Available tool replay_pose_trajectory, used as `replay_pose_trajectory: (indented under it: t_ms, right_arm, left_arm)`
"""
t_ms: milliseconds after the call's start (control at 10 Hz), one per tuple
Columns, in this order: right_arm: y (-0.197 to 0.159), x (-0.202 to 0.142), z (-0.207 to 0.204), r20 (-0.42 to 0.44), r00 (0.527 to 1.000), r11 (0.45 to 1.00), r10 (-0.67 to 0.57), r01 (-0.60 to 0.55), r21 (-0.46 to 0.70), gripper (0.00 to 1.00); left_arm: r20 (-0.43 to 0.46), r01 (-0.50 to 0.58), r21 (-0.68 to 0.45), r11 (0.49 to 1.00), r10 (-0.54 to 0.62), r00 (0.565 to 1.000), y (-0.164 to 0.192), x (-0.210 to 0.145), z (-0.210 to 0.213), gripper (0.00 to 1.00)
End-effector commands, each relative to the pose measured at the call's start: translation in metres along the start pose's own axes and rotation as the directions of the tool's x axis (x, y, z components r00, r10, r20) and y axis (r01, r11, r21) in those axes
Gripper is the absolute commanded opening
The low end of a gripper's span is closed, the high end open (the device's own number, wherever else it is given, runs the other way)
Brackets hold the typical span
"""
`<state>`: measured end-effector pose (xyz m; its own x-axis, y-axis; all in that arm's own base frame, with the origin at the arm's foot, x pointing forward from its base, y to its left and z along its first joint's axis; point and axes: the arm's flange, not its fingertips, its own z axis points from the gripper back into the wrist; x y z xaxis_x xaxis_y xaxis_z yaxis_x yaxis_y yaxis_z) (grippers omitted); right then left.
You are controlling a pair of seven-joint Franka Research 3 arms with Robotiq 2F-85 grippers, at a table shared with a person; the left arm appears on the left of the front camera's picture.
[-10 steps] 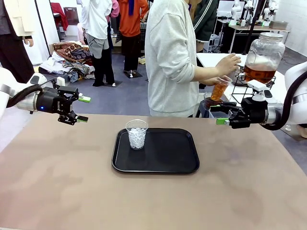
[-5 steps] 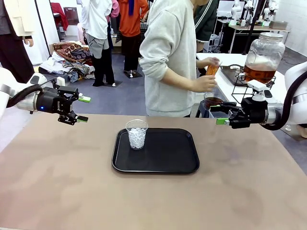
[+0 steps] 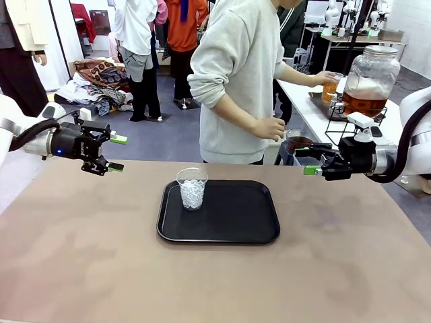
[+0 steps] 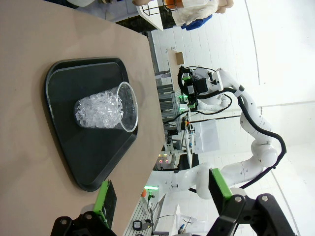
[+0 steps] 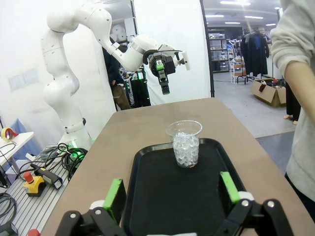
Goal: Pour the drink into the iced cup.
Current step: Pick up the iced cup indicated by the human and present it to them.
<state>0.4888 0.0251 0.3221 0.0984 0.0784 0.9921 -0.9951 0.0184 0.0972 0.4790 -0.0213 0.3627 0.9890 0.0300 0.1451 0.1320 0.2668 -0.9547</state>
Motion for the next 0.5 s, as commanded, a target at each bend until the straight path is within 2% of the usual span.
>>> replay_pose_trajectory:
  t_ms: [0, 400]
  right_arm:
    - [-0.0009, 0.0031, -0.0012, -0.003, 1.000, 1.000, 0.004, -0.004, 0.002, 1.00]
    - [-0.0009, 0.0031, -0.0012, -0.003, 1.000, 1.000, 0.004, -0.004, 0.002, 1.00]
  left_arm:
    - [0.011, 0.012, -0.011, 1.000, -0.011, 1.000, -0.0002, -0.0010, -0.0006, 1.00]
    - [0.011, 0.012, -0.011, 1.000, -0.011, 1.000, -0.0002, -0.0010, -0.0006, 1.00]
